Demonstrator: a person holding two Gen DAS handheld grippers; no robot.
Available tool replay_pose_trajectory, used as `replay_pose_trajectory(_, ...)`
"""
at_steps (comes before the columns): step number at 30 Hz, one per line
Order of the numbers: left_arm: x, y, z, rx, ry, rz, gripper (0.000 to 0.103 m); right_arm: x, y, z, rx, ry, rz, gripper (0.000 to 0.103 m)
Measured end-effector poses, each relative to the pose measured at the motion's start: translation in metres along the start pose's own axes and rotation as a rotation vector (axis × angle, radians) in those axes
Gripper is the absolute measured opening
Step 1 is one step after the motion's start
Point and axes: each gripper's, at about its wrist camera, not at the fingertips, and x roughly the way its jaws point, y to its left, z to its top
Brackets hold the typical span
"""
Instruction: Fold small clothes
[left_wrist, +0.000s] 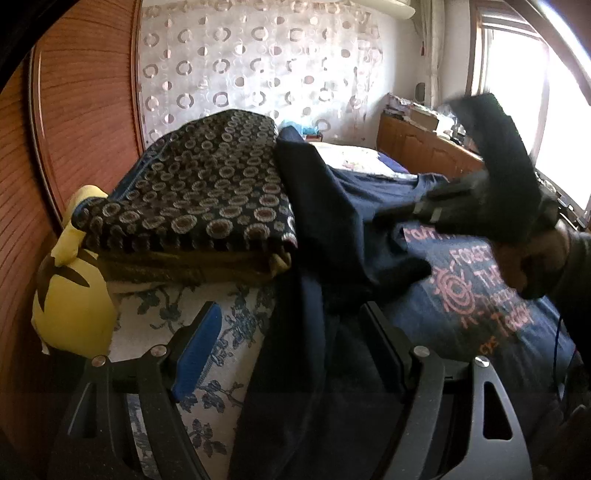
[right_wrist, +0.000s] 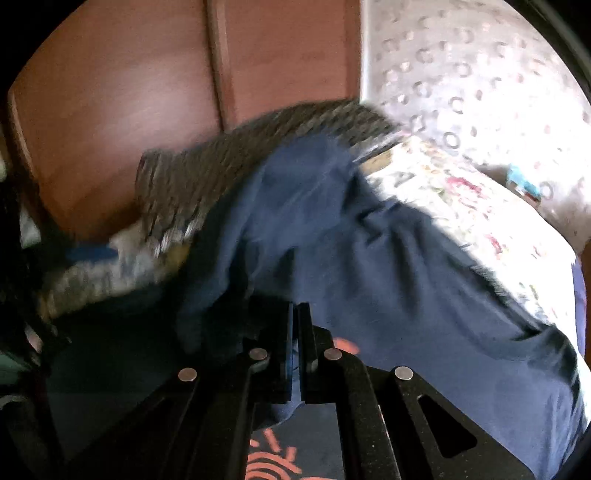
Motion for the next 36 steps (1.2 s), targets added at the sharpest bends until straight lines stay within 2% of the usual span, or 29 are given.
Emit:
replay_pose_trajectory(5,0.005,0.001,-0.002,-0.002,0.017,0.001,0.078,-0.017,-0.039,0.005,0.116,-0.058,-0.072,0.002)
replay_pose_trajectory(11,0.006,0.004,-0.002,-0.009,0.023,-0.001,0.078,-0.024,-0.071,0.0,0.248,-0.079,-0.19,0.002)
replay_pose_trajectory(12,0.006,0.004,-0.002,-0.011,0.025,-0.001,0.078,-0.023,-0.075,0.0,0.258,-0.074,-0.221,0.001)
replay_pose_trajectory(14,0.006,0.005,-0.002,-0.013,0.027,0.002,0.078,-0.018,-0.075,0.0,0.252,-0.059,-0.338,0.001)
replay_pose_trajectory(15,0.007,0.005,-0.002,-0.013,0.028,0.001,0.078,-0.015,-0.075,0.001,0.263,-0.046,-0.35,0.001)
replay_pose_trajectory(19,0.006,0.005,-0.002,-0.011,0.024,0.001,0.078,-0.013,-0.068,-0.001,0.293,-0.056,-0.293,0.006)
replay_pose_trajectory(21,0.006,0.005,-0.002,-0.012,0.024,0.003,0.078,-0.013,-0.057,-0.001,0.279,-0.057,-0.252,0.023)
replay_pose_trajectory(23,0.006,0.005,-0.002,-0.01,0.024,0.002,0.078,-0.013,-0.046,-0.005,0.263,-0.051,-0.208,0.034)
replay_pose_trajectory(26,0.006,0.005,-0.002,-0.011,0.024,0.002,0.078,-0.015,-0.034,-0.012,0.219,-0.044,-0.147,0.035)
replay_pose_trajectory(29,0.006,0.005,-0.002,-0.014,0.026,0.001,0.078,-0.006,-0.016,-0.02,0.132,-0.001,-0.115,0.035)
replay_pose_trajectory(34,0.007,0.006,-0.002,-0.016,0.028,-0.003,0.078,0.008,-0.013,-0.025,0.053,0.071,-0.098,0.035)
replay_pose_trajectory(36,0.006,0.006,-0.003,-0.014,0.027,-0.005,0.078,0.01,-0.018,-0.024,0.039,0.084,-0.129,0.035)
